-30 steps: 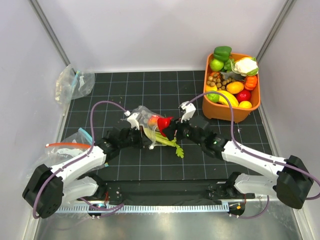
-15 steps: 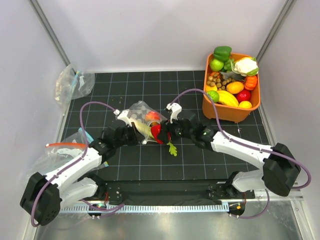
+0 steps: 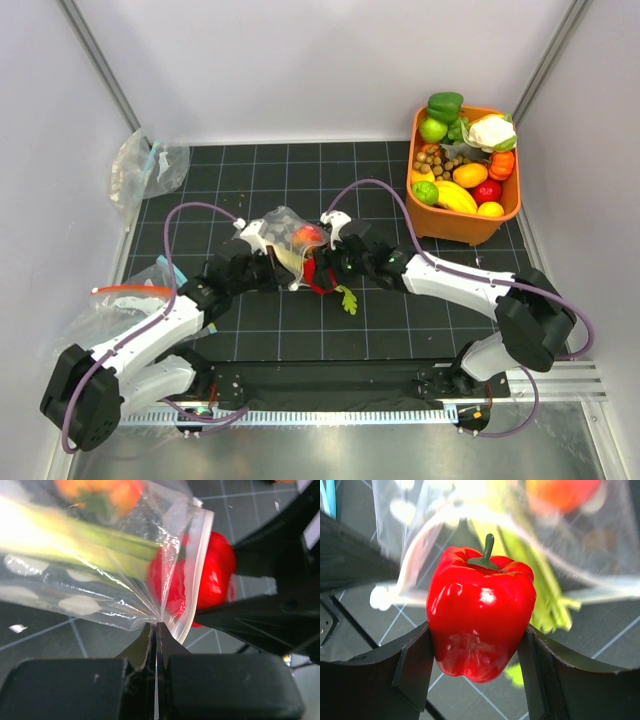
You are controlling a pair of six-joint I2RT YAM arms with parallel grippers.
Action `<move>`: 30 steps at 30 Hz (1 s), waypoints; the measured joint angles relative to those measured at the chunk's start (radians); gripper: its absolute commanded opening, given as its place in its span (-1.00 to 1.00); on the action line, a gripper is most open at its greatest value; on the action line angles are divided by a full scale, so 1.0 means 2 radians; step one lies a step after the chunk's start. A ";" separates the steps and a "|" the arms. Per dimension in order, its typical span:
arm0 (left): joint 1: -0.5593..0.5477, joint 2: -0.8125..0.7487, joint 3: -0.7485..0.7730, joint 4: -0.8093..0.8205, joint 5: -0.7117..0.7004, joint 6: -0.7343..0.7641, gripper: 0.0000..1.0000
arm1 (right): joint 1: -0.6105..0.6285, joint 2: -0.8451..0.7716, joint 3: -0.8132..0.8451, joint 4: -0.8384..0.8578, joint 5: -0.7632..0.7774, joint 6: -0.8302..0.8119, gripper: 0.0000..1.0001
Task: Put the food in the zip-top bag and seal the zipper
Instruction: Place the fake vegetable in the zipper food storage bag.
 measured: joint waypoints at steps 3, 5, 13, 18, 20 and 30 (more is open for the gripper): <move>-0.012 0.002 0.000 0.014 0.021 0.004 -1.00 | 0.000 0.000 0.000 0.012 0.010 -0.009 -0.56; -0.027 0.004 0.000 0.021 0.028 0.010 -1.00 | 0.000 -0.001 -0.001 0.019 0.015 -0.018 -0.56; -0.059 -0.014 -0.004 0.050 0.068 0.026 -0.99 | 0.000 -0.003 -0.018 0.053 0.026 -0.047 -0.53; -0.059 -0.044 -0.017 0.081 0.087 0.025 -1.00 | 0.000 -0.006 -0.051 0.110 0.010 -0.048 -0.45; -0.059 -0.036 -0.018 0.091 0.096 0.023 -1.00 | 0.000 -0.006 -0.065 0.139 -0.011 -0.044 -0.21; -0.059 0.010 -0.018 0.098 0.117 0.014 -0.99 | -0.001 0.012 -0.075 0.177 -0.026 -0.027 0.57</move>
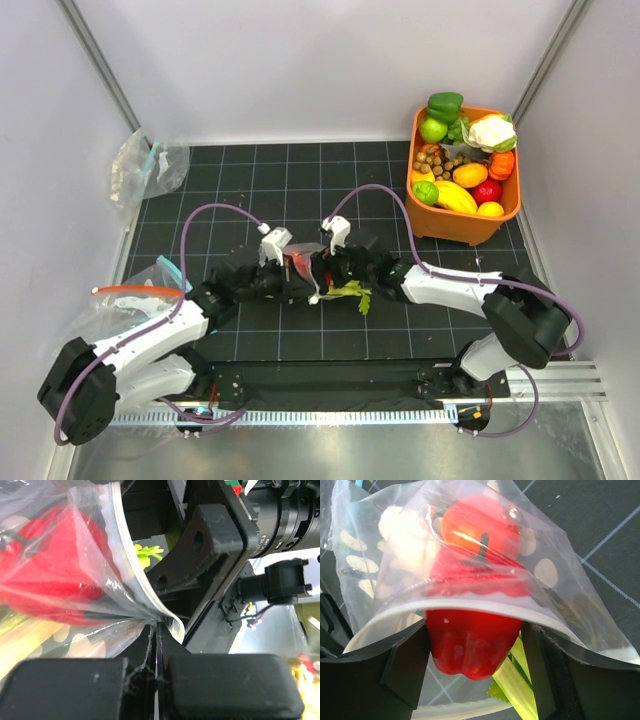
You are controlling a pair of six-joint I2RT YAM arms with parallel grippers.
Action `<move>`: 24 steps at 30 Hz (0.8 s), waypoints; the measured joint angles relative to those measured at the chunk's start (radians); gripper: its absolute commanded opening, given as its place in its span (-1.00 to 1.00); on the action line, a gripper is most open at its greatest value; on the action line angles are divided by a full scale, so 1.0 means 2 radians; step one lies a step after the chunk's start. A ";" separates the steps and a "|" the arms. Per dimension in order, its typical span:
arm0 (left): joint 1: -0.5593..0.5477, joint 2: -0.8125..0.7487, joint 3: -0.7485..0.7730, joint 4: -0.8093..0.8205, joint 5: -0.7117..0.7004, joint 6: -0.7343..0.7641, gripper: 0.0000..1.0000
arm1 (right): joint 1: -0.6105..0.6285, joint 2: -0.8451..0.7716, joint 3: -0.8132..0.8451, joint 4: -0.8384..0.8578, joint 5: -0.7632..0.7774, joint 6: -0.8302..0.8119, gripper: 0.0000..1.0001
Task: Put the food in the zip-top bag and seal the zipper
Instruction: Place the fake vegetable in the zipper food storage bag.
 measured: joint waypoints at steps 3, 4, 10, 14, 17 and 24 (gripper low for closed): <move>-0.001 -0.011 0.000 -0.013 -0.028 0.000 -0.99 | 0.000 0.000 0.001 -0.003 0.018 0.005 0.53; 0.000 -0.013 0.001 -0.018 -0.037 0.000 -1.00 | 0.000 0.000 0.002 -0.005 0.024 0.006 0.50; 0.016 -0.008 0.002 -0.035 -0.061 -0.005 -0.99 | 0.000 -0.002 0.002 -0.012 0.054 0.014 0.46; 0.022 -0.008 0.002 -0.041 -0.066 -0.010 -1.00 | 0.000 -0.011 0.002 -0.022 0.065 0.018 0.08; 0.022 -0.008 0.002 -0.045 -0.072 -0.013 -0.99 | 0.000 -0.016 0.002 -0.027 0.069 0.022 -0.23; 0.022 -0.008 0.002 -0.046 -0.073 -0.012 -1.00 | 0.000 -0.004 0.009 -0.029 0.082 0.034 -0.52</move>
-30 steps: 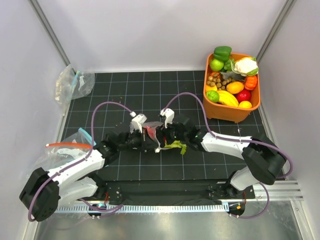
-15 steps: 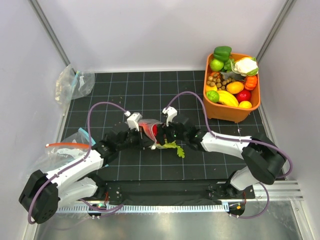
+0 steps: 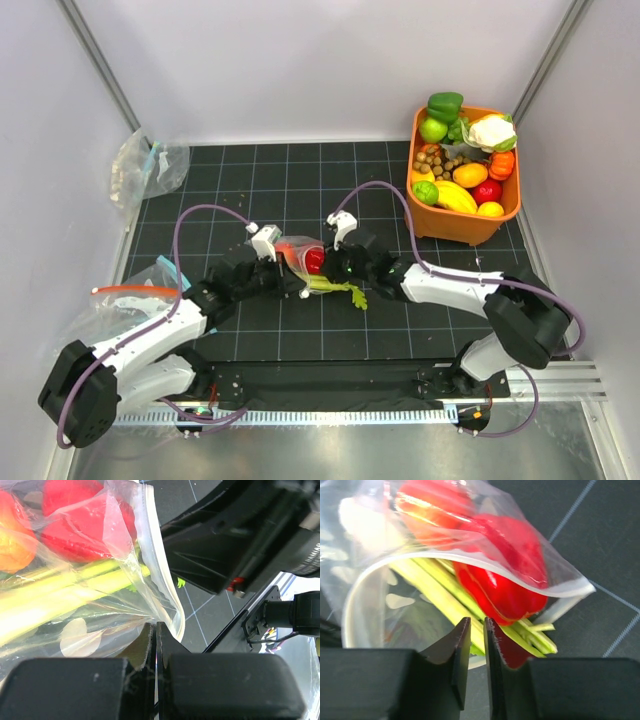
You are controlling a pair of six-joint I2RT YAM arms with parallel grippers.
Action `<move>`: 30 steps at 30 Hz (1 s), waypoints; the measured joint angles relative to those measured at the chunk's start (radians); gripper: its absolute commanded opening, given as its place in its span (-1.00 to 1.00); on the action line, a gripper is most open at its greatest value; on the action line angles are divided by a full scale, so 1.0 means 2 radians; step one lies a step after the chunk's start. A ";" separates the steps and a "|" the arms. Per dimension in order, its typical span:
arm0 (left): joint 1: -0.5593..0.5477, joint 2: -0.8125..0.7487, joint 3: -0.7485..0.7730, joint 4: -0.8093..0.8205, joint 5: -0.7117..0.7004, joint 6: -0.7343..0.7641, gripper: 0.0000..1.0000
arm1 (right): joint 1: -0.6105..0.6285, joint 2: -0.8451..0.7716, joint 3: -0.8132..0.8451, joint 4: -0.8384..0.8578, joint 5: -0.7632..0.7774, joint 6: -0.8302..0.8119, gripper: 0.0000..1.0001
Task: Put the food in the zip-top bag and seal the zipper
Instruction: Place the fake vegetable in the zipper food storage bag.
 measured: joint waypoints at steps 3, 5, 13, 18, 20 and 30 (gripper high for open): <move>0.000 -0.002 0.000 -0.001 0.000 0.001 -0.99 | 0.000 0.004 0.000 -0.002 0.022 0.006 -0.56; 0.000 -0.003 0.000 -0.001 0.000 0.001 -1.00 | 0.000 -0.001 -0.004 0.003 0.037 0.009 -0.58; 0.000 -0.001 0.000 -0.003 0.000 0.001 -0.99 | -0.023 -0.072 -0.050 0.001 0.125 0.049 -0.97; 0.000 0.000 0.000 -0.003 0.000 0.001 -0.99 | -0.048 -0.062 -0.050 -0.005 0.159 0.086 -0.98; 0.000 0.001 0.000 -0.003 0.000 0.001 -1.00 | -0.048 -0.046 -0.050 -0.003 0.158 0.095 -0.98; -0.011 0.075 0.016 0.013 0.044 0.006 -1.00 | -0.009 0.086 -0.010 0.081 0.042 0.100 -0.98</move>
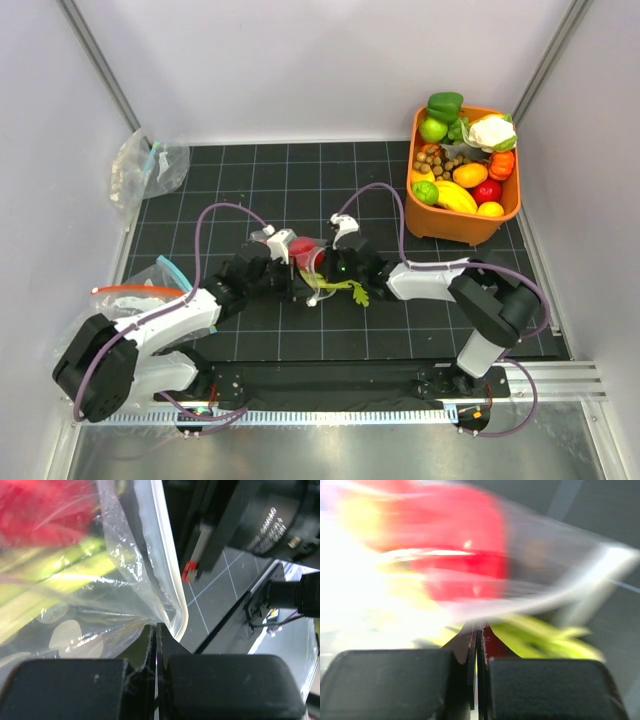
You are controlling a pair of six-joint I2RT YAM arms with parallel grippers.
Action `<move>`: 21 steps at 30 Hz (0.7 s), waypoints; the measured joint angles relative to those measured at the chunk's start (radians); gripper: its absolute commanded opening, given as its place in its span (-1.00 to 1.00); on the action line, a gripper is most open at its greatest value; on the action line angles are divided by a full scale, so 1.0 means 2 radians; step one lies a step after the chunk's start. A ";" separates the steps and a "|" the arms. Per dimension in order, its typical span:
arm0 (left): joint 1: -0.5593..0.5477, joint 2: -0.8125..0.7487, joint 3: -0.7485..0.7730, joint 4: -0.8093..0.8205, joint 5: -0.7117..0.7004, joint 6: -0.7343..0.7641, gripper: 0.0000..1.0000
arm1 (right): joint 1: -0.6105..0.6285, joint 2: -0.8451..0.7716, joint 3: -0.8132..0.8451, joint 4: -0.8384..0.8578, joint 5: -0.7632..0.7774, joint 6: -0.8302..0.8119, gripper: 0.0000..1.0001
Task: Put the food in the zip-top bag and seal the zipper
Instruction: Place the fake vegetable in the zipper food storage bag.
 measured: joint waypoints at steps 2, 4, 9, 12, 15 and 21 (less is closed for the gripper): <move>-0.005 0.008 0.003 0.000 0.005 0.005 -0.99 | 0.009 0.003 0.005 0.019 -0.025 -0.003 -0.98; -0.007 0.008 0.004 0.001 0.009 0.007 -1.00 | 0.014 -0.001 0.005 0.029 -0.040 -0.008 -0.98; -0.008 0.003 0.004 0.002 0.008 0.007 -0.99 | 0.013 -0.026 0.005 0.020 -0.028 -0.017 -0.87; -0.008 0.000 0.005 -0.002 -0.003 0.007 -1.00 | 0.013 -0.046 0.005 0.004 -0.011 -0.021 -0.61; -0.009 0.000 0.008 -0.011 -0.016 0.007 -0.99 | 0.012 -0.063 0.003 -0.008 -0.008 -0.025 -0.35; -0.009 0.000 0.012 -0.018 -0.032 0.007 -1.00 | 0.012 -0.136 -0.041 -0.015 -0.021 -0.025 0.21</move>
